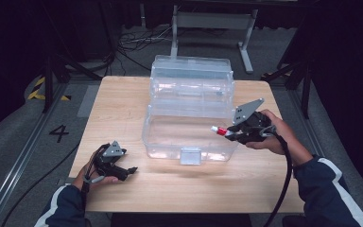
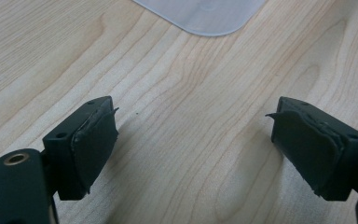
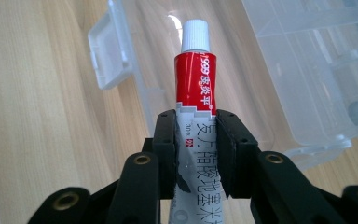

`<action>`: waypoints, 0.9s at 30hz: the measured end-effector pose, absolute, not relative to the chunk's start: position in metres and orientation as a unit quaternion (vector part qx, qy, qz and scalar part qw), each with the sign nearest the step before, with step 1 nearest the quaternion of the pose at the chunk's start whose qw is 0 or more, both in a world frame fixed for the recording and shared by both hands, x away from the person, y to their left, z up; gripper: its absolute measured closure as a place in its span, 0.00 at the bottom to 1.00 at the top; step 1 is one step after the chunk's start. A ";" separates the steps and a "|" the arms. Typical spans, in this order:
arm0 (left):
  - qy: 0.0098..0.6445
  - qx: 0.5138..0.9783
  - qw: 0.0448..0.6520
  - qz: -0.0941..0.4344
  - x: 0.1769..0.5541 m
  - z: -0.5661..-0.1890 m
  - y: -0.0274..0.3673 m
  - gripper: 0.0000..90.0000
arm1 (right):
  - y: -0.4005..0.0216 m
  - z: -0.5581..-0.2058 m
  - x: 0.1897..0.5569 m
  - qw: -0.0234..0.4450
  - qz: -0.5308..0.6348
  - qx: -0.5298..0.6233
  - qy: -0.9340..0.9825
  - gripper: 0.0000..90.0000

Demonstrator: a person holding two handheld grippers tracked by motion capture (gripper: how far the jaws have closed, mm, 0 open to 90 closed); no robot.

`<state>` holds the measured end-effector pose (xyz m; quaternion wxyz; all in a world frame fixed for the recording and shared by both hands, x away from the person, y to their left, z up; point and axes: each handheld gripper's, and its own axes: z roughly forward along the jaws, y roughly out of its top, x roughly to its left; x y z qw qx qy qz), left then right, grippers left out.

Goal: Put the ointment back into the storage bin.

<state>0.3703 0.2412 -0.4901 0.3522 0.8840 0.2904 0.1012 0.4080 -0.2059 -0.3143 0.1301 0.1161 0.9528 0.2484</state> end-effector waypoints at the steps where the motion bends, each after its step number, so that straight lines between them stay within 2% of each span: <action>1: 0.290 0.884 0.352 0.101 0.370 -0.490 0.241 0.16 | -0.204 -0.314 0.410 0.131 0.244 0.115 0.954 0.79; 27: 0.290 0.884 0.352 0.100 0.370 -0.490 0.241 0.16 | -0.173 -0.324 0.451 0.113 0.208 0.109 0.966 0.79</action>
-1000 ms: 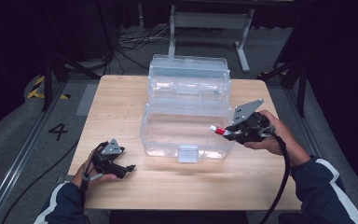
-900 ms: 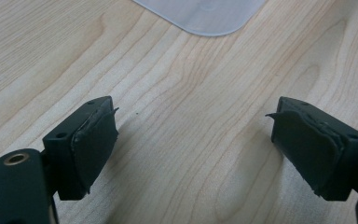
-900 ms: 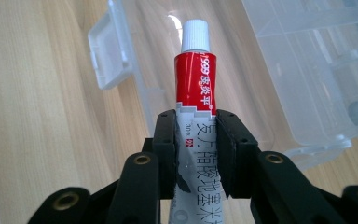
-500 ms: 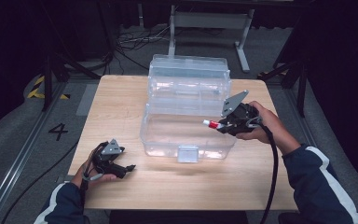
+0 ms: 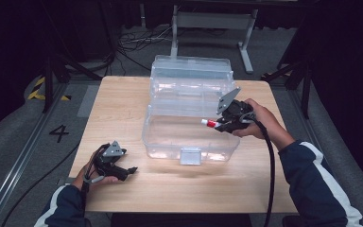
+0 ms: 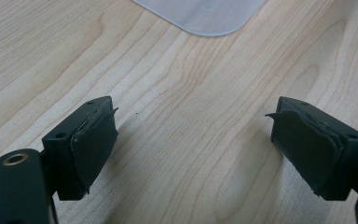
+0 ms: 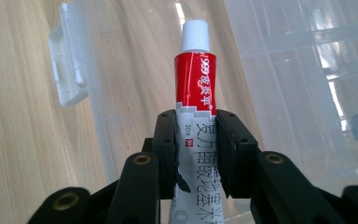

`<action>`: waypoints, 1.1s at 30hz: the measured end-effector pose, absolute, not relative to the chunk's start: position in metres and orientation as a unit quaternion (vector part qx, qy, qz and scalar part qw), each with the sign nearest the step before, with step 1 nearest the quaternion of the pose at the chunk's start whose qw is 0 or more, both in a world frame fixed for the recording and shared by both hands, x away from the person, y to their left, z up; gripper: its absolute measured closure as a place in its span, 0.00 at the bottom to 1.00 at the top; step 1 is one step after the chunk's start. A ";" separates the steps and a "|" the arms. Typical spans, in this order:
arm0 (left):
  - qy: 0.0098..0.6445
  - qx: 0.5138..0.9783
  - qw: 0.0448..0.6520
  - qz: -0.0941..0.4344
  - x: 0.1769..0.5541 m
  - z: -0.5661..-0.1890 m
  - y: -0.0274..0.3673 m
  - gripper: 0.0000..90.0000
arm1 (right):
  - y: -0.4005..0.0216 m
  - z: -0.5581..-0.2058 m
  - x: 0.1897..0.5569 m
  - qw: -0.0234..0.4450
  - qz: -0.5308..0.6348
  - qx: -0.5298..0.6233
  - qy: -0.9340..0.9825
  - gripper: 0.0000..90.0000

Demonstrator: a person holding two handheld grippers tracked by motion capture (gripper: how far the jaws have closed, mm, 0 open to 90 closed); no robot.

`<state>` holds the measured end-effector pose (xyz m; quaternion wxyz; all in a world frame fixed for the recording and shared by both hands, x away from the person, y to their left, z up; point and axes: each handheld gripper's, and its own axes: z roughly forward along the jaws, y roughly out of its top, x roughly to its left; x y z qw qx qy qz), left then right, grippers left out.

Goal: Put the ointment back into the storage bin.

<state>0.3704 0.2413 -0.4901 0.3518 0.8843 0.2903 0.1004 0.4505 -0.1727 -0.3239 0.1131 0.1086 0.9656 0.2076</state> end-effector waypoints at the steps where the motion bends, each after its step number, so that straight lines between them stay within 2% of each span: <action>1: 0.290 0.884 0.352 0.101 0.370 -0.490 0.241 0.16 | -0.171 -0.325 0.452 0.112 0.205 0.103 0.967 0.79; 22: 0.290 0.884 0.352 0.101 0.370 -0.490 0.241 0.16 | -0.153 -0.344 0.470 0.087 0.171 0.093 0.977 0.79; 33: 0.290 0.884 0.352 0.101 0.370 -0.490 0.241 0.16 | -0.148 -0.367 0.477 0.068 0.148 0.090 0.982 0.79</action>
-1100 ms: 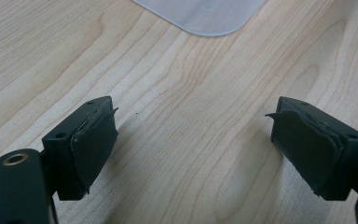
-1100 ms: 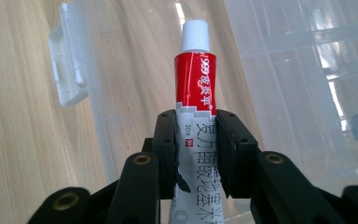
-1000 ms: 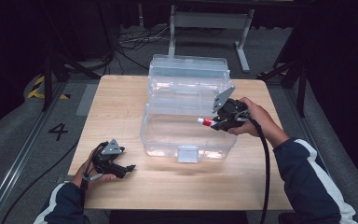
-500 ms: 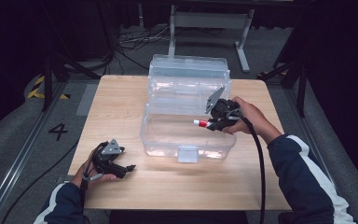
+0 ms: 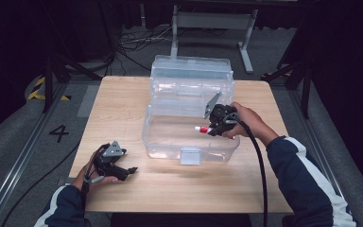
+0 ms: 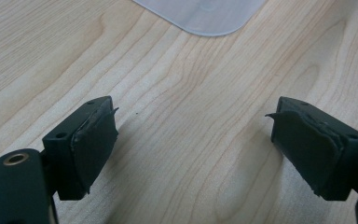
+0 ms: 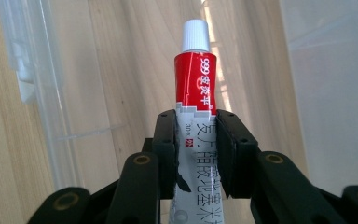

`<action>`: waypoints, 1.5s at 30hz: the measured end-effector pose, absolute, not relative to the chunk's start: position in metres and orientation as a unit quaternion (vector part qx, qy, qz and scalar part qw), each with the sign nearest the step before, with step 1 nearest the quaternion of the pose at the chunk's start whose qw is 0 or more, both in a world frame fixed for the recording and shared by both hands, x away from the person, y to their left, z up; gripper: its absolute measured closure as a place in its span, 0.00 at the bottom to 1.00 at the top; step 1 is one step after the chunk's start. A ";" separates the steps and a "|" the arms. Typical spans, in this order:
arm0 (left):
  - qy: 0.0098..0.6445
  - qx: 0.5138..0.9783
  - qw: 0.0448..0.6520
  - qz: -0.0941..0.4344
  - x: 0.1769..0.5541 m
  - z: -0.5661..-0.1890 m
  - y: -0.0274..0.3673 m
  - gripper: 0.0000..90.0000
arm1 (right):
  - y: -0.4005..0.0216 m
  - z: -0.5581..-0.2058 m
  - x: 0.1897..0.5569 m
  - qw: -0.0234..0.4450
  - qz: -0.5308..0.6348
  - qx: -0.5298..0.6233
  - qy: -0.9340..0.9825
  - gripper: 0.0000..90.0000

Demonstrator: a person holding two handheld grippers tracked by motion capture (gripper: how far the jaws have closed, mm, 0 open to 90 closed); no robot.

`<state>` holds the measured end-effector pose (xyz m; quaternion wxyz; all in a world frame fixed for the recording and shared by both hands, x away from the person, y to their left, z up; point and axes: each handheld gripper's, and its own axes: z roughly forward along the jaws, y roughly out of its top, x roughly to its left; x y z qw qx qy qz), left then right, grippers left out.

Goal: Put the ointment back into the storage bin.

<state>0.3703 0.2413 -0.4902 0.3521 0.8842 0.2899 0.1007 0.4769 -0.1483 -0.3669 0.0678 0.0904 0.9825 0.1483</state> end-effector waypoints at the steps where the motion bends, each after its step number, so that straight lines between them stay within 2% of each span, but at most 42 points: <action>1: 0.290 0.884 0.352 0.101 0.370 -0.490 0.241 0.16 | -0.148 -0.369 0.477 0.066 0.146 0.088 0.983 0.79; 22: 0.290 0.884 0.352 0.100 0.370 -0.490 0.241 0.16 | -0.146 -0.400 0.483 0.038 0.126 0.085 0.988 0.79; 45: 0.290 0.884 0.352 0.100 0.371 -0.490 0.241 0.16 | -0.144 -0.411 0.478 0.029 0.116 0.085 0.989 0.79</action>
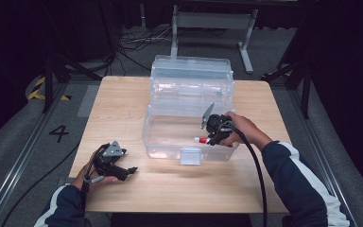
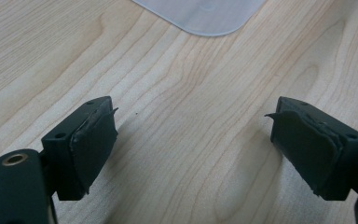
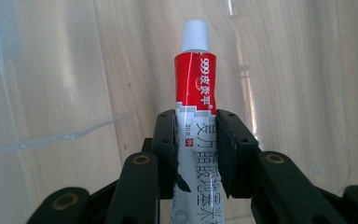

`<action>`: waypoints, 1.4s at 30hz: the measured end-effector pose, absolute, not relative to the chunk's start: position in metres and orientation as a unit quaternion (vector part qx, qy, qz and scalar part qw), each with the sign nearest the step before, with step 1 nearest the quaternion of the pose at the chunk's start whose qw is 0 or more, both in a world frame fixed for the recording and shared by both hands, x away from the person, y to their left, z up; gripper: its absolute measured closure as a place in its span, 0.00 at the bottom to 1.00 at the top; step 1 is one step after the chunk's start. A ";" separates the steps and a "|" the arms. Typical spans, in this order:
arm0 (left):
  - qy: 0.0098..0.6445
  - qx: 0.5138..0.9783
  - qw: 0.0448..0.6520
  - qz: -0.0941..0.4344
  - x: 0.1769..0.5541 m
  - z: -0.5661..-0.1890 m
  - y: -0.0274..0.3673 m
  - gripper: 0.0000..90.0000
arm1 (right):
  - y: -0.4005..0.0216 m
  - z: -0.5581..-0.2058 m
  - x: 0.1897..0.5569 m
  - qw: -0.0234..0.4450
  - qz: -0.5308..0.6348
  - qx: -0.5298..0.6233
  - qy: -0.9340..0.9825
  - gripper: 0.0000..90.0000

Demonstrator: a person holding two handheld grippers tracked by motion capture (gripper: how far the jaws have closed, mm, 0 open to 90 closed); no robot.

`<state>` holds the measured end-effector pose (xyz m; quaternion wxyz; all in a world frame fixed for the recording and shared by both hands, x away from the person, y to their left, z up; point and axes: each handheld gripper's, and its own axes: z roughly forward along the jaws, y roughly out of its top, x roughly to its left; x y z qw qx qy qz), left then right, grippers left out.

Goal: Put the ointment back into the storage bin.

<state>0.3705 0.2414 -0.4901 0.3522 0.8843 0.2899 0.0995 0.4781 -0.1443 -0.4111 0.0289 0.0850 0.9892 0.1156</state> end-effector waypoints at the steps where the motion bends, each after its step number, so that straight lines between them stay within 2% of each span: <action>1: 0.290 0.884 0.352 0.100 0.371 -0.490 0.241 0.16 | -0.145 -0.412 0.478 0.028 0.117 0.082 0.989 0.78; 18: 0.290 0.884 0.352 0.100 0.370 -0.490 0.241 0.16 | -0.162 -0.397 0.475 0.049 0.170 0.113 0.978 0.75; 31: 0.303 0.885 0.340 0.101 0.371 -0.488 0.238 0.16 | -0.201 -0.363 0.449 0.101 0.295 0.123 0.942 0.68; 38: 0.310 0.881 0.345 0.096 0.371 -0.483 0.234 0.21 | -0.220 -0.349 0.442 0.131 0.334 0.133 0.924 0.64; 42: 0.304 0.875 0.362 0.109 0.368 -0.471 0.230 0.23 | -0.228 -0.341 0.442 0.150 0.352 0.142 0.913 0.61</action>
